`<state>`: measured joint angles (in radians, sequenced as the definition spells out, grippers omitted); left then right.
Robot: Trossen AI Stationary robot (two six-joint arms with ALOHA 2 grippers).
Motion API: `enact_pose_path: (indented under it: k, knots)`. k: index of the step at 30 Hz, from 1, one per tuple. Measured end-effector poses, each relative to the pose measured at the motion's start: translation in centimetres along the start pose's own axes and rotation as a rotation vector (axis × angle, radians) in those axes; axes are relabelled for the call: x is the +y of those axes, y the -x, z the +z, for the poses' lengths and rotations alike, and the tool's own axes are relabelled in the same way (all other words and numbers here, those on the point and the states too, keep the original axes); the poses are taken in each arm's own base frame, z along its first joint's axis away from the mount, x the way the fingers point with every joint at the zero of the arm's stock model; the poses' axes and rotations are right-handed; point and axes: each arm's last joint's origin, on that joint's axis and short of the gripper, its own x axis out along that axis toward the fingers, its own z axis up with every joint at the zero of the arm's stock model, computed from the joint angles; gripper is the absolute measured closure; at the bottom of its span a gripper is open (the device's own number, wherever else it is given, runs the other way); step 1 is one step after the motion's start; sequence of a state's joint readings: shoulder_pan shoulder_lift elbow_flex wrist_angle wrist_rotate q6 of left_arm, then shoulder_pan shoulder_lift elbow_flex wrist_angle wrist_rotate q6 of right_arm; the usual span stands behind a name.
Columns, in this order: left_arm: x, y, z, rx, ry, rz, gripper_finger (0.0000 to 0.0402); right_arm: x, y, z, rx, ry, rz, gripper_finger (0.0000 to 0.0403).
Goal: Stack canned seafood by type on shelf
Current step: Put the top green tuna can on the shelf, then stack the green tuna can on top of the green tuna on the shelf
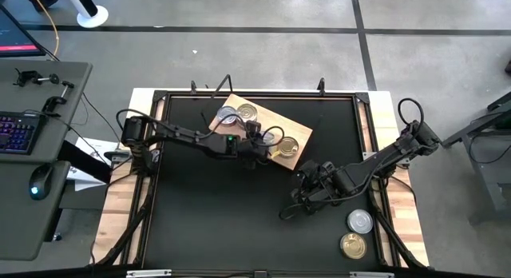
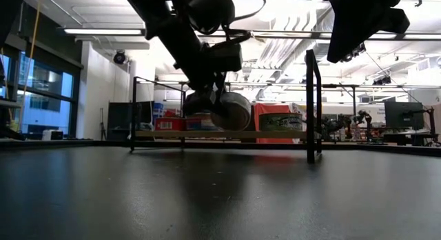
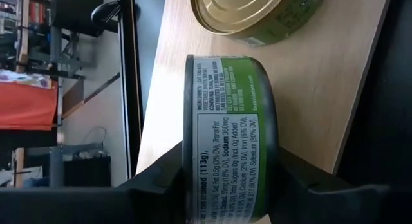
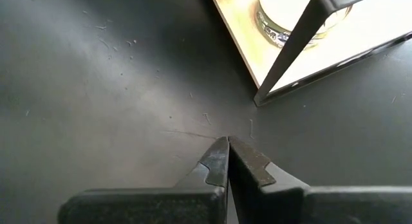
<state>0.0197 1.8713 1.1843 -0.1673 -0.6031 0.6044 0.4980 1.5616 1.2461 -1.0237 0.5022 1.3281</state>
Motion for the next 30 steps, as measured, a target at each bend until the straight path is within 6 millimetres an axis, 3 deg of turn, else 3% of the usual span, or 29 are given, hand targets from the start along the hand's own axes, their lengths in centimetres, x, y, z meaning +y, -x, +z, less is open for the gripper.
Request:
enact_pose_path:
  k: [10,16,21,30]
  knots:
    - [0.8,-0.5,-0.5,0.018,0.016,0.0,0.0205,0.0,0.0,0.0,0.0,-0.004,0.002,0.0403]
    - [2.4,-0.3,0.3,0.013,0.075,0.009,0.0177,0.0,0.0,0.0,0.003,-0.001,0.002,0.0403]
    - [3.3,-0.5,-0.2,0.039,0.15,-0.087,0.0172,0.0,0.0,0.0,0.01,-0.001,0.004,0.0403]
    - [2.8,-0.2,-0.3,0.044,0.15,-0.155,0.0171,0.0,0.0,0.0,0.013,-0.001,0.004,0.0403]
